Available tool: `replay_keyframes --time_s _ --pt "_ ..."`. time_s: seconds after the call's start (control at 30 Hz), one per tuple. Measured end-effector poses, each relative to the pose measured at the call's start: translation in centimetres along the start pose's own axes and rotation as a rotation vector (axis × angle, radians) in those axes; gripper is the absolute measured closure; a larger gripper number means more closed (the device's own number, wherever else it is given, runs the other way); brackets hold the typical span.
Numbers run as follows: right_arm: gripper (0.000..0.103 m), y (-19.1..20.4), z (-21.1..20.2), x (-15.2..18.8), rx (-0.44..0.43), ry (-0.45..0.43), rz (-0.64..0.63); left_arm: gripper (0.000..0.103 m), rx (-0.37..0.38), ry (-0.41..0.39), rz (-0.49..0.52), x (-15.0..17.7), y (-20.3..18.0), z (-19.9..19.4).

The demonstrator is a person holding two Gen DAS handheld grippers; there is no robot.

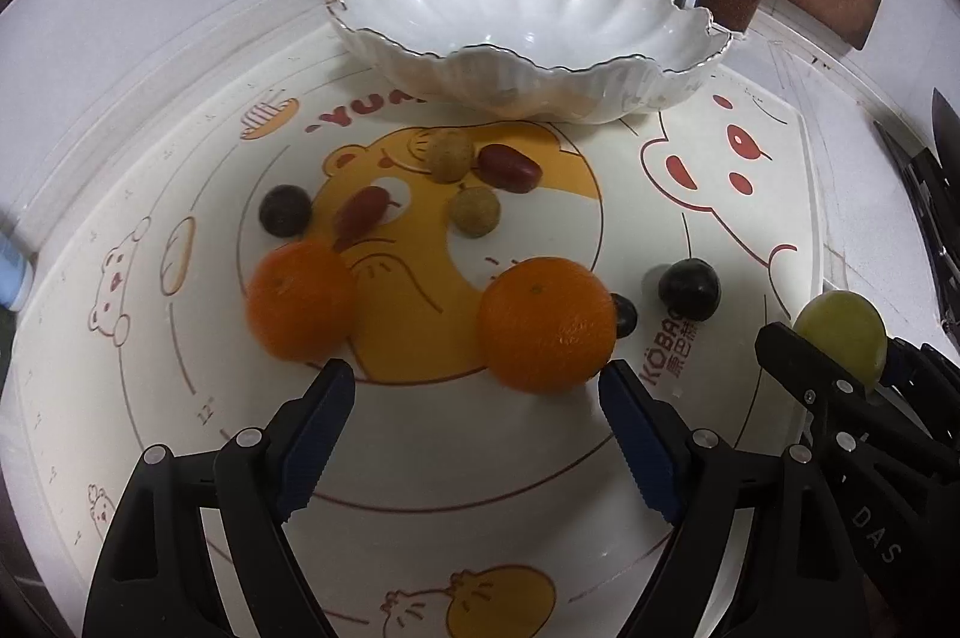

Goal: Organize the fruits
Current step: 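Lift the green apple with the right gripper while the left gripper grasps a mandarin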

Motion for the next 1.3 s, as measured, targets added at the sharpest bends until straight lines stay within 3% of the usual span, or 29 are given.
replay_keyframes --time_s 0.37,0.67,1.3 --pt "0.053 -0.6 1.0 -0.6 -0.004 0.023 0.018 0.029 0.041 0.015 0.013 -1.0 -0.8 1.3" --pt "0.053 -1.1 1.1 -1.2 0.0 0.025 0.032 0.056 0.1 0.001 0.038 -1.8 -1.9 1.0" --pt "0.053 0.0 -0.6 -3.5 -0.006 -0.025 0.02 0.058 0.072 -0.03 0.047 -3.1 -0.5 -1.9"
Point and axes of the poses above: each gripper's, at about its wrist camera, not at the fingertips, and z roughly the way its jaws point, y to its left, x to its underside, the point moved 8 cm from there along z, roughly the way its jaws point, and after that the axes turned 8 degrees about x, right-handed, at the moved point
